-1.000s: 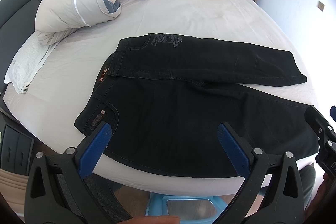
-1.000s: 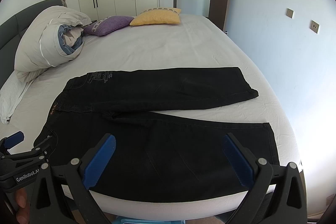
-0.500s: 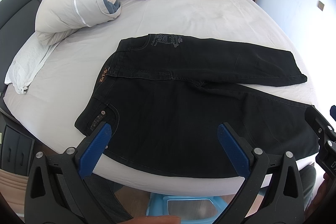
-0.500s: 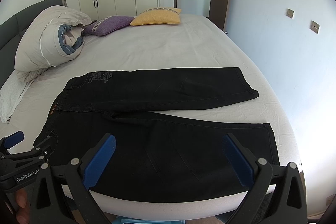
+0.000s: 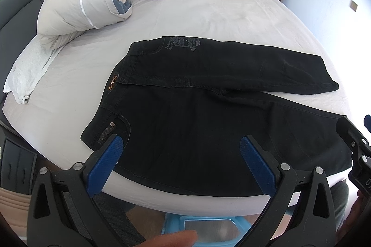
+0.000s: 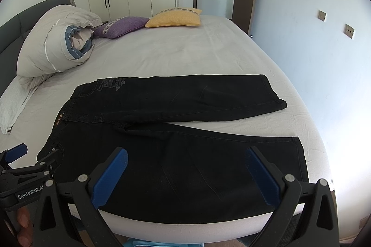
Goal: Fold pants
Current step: 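Grasp the jeans waistband with the left gripper while the right gripper grasps the waistband beside it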
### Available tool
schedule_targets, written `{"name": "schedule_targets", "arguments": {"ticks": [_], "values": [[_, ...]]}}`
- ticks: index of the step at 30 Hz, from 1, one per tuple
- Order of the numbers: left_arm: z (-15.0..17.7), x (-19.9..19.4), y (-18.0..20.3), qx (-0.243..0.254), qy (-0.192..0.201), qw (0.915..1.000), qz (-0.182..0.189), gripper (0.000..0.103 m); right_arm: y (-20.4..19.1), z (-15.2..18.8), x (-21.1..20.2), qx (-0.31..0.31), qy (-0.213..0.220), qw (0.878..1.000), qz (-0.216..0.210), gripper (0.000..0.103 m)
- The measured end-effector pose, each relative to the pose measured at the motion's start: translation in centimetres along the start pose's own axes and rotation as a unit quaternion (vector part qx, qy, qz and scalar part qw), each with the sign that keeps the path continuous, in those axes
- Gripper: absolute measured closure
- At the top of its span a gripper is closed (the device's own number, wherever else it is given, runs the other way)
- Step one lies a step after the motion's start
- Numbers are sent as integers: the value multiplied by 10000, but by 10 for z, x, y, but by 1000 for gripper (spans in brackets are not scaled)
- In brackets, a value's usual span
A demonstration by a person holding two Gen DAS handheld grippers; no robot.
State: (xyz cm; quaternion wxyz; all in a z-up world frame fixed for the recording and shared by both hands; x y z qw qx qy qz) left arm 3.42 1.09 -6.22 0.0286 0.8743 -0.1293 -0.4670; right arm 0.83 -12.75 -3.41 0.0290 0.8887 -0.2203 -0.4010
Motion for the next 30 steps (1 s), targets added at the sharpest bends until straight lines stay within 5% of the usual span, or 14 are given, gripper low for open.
{"name": "schedule_targets", "arguments": {"ticks": [5,11,16,21,24,30], "values": [[-9,12,-9,127,-11,9998,129,0,-6,-5,8,-277,17,9994,-210,0],[-45,52,-38,611,-175,9976,291,0,-9,-36,40,-516,-34,9917,-1174,0],[-87,123,-69,959,-911,9871,900,0,-28,-72,78,-1347,217,9748,-1763,1],[-158,190,-116,1182,-1019,9861,577,0,-47,-99,127,-2130,99,9486,-2338,8],[-200,224,-133,1462,-1033,9831,377,0,-60,-109,160,-2563,-73,9330,-2525,21],[-266,287,-138,2336,-1217,9640,376,1,-73,-123,213,-2731,-310,9205,-2775,29]]}}
Point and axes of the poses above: each gripper's, at about its wrist camera, not at the fingertips, and x roughly the way its jaws point, y to its right, z to its underside, the point moved 6 cm from there along x, roughly the way its jaws point, and after that the axes turned 15 degrees about z, right-handed, at the moved point
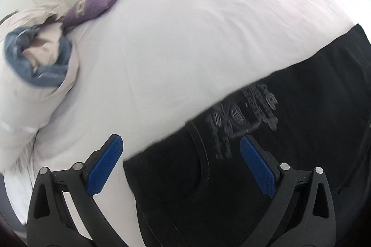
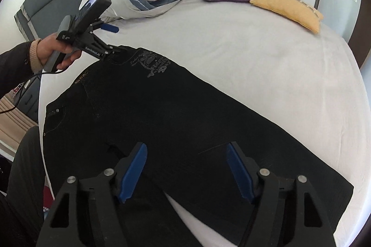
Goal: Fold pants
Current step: 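Grasp the jeans waistband with the left gripper while the right gripper grasps the waistband beside it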
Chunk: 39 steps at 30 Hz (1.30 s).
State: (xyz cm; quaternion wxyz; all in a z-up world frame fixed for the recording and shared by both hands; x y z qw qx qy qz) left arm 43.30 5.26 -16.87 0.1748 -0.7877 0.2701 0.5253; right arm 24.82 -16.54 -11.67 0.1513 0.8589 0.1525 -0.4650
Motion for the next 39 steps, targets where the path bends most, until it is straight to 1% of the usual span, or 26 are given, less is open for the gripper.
{"name": "schedule_targets", "arguments": {"ticks": [1,4,5,6,8,10,12,14,15,17,18,19,20,22,23,24,25,27,29,30,33,34,35,39], "values": [[-8,11,-3,84,-133,9997,184,1,2,-2,7,-15,2,10000,-43,29],[-22,36,-8,399,-422,9974,416,3,10,-12,24,-12,11,9998,-183,29],[-24,45,-8,517,-553,9956,548,3,11,-14,28,-43,7,9998,-211,29],[-25,54,-9,669,-680,9936,605,3,11,-16,32,-82,0,9997,-243,29],[-25,68,-10,880,-857,9906,600,4,11,-19,40,-148,-4,9994,-304,30],[-24,83,-17,876,-1019,9881,752,5,9,-25,50,-179,-42,9993,-332,31],[-27,94,-26,660,-1094,9863,1046,5,6,-27,56,-200,-71,9990,-402,33],[-29,102,-32,543,-1142,9848,1194,6,3,-29,61,-228,-86,9987,-443,33],[-32,105,-34,542,-1153,9840,1250,8,2,-30,64,-247,-102,9985,-468,33],[-36,111,-37,495,-1207,9808,1448,16,3,-33,68,-264,-127,9983,-510,34],[-36,112,-38,465,-1234,9790,1555,23,3,-36,71,-263,-142,9982,-515,35],[-28,113,-29,458,-1243,9775,1641,29,5,-40,74,-247,-153,9983,-512,35],[-24,111,-26,484,-1269,9756,1724,33,6,-42,76,-225,-153,9983,-508,35],[-29,114,-25,540,-1330,9726,1827,45,8,-46,78,-169,-138,9984,-519,35],[-31,116,-21,557,-1347,9719,1851,47,9,-48,79,-147,-130,9984,-522,35],[-33,117,-20,583,-1350,9707,1899,56,9,-50,80,-131,-118,9985,-527,35],[-32,116,-17,599,-1328,9701,1940,64,9,-52,81,-125,-108,9985,-531,35],[-34,115,-11,688,-1227,9715,1910,73,7,-56,83,-150,-102,9984,-534,35],[-30,110,-4,822,-1062,9747,1787,80,6,-59,87,-231,-121,9983,-521,35],[-30,109,-4,873,-934,9782,1636,88,4,-60,89,-290,-136,9982,-509,35],[-26,97,5,1015,-487,9835,1417,92,-1,-67,94,-428,-143,9977,-506,38],[-23,91,7,1061,-356,9850,1310,93,-3,-71,96,-473,-150,9974,-531,42],[-21,87,8,1110,-221,9858,1241,93,-5,-74,98,-534,-147,9970,-536,45],[-18,72,20,1340,212,9863,937,94,-19,-91,104,-841,-137,9948,-560,50]]}}
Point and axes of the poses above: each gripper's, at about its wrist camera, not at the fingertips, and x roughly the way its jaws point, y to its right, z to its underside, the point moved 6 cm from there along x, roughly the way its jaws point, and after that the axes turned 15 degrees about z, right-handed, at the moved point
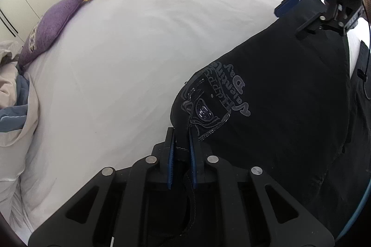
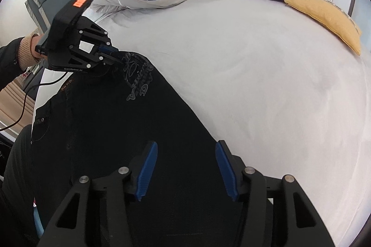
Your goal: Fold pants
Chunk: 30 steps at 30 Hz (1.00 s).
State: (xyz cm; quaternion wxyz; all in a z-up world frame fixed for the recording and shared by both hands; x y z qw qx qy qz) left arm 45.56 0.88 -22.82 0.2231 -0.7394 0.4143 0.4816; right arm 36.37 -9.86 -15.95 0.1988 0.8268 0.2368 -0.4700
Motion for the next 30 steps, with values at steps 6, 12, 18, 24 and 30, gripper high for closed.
{"name": "schedule_targets", "arguments": {"ticks": [6,12,18,24,30], "values": [[13,-19,27,425,251,9984,-289,94,-22,-32,11,-346,12,9992,-218,51],[56,-58,28,491,351,9977,-316,94,-40,-45,38,-682,-367,9967,-224,65],[72,-79,43,495,341,9973,-418,95,-53,-41,30,-862,-390,9953,-212,97],[82,-96,46,364,476,9975,-365,96,-70,-39,-6,-983,-82,9951,-27,99],[108,-125,70,316,576,9973,-329,96,-107,-24,-32,-1226,72,9924,72,99]]}}
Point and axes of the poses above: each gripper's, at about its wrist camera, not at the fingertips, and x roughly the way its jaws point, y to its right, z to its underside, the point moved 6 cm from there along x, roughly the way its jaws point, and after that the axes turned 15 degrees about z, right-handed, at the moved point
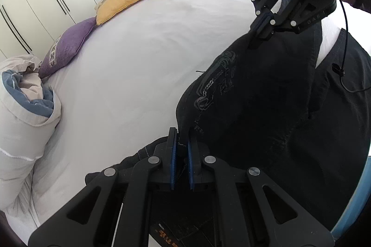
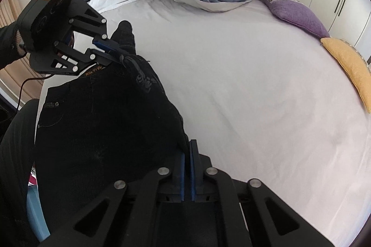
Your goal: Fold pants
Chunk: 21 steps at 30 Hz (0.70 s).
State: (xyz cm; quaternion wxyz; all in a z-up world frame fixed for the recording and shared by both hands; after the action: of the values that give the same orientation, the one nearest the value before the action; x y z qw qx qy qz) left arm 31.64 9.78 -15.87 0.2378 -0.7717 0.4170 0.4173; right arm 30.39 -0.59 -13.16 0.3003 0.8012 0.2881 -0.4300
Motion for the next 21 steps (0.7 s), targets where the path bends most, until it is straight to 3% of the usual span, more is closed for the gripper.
{"name": "schedule_targets", "arguments": {"ticks": [7,21], "values": [[56,-23,52,-107,-135,9997,200,96,-80,30,-14,-262,-168,9991,-273,99],[158,-33,160,-7,-548,9976,424,96,-196,74,-25,-715,-577,9957,113,99]]}}
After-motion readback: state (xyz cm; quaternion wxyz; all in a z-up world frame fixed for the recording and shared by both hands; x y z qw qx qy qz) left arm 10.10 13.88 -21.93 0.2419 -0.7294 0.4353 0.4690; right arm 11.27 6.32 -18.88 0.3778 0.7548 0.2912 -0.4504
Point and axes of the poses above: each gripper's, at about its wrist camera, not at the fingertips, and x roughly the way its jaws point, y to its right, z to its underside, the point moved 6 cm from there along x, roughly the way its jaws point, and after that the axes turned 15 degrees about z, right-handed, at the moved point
